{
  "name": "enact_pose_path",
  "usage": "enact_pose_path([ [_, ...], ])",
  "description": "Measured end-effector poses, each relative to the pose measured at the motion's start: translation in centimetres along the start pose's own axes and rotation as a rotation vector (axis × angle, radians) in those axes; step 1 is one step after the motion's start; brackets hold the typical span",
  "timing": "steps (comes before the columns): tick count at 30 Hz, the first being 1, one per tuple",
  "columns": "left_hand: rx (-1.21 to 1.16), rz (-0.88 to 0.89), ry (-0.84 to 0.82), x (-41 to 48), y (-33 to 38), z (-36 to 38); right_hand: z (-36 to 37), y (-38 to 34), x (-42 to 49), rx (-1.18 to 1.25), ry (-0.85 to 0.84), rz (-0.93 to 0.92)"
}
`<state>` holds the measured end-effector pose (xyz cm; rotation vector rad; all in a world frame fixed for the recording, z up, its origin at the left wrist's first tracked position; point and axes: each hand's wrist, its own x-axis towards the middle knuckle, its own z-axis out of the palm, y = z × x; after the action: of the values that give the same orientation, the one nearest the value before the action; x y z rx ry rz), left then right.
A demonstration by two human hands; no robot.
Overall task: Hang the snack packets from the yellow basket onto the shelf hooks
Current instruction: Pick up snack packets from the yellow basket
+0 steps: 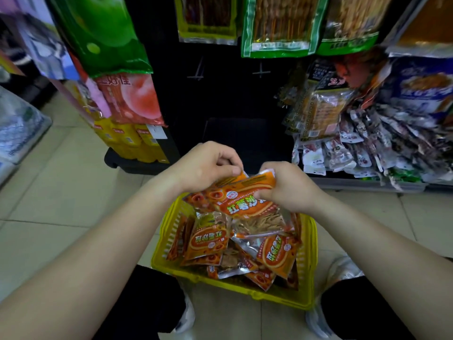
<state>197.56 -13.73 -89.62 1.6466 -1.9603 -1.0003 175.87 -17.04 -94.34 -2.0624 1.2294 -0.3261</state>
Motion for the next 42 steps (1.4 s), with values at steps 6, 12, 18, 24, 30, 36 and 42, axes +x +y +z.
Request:
enact_pose_path([
  [6,-0.141,-0.081,0.096,0.0,-1.8,0.0,0.4,0.4,1.8,0.19,0.034,0.042],
  [12,0.146,-0.215,0.223,0.3,-4.4,0.3,-0.5,2.1,3.0,0.42,0.09,0.181],
  [18,0.042,-0.154,0.231,0.9,-3.8,1.4,-0.2,2.7,3.7,0.257,0.218,0.277],
  [24,0.023,-0.132,0.2,1.3,-3.6,1.8,-0.5,2.3,3.2,0.037,0.254,0.274],
  [30,0.112,-0.136,0.185,0.3,-3.0,1.7,-1.2,2.0,1.8,0.186,0.194,0.076],
  [36,0.125,-0.115,0.239,-1.3,-0.6,-0.1,-3.2,-2.0,0.1,-0.419,0.054,-0.051],
  [42,-0.041,-0.128,0.375,-3.0,0.3,-1.2,-3.9,-4.1,-0.3,-0.483,0.16,-0.067],
])
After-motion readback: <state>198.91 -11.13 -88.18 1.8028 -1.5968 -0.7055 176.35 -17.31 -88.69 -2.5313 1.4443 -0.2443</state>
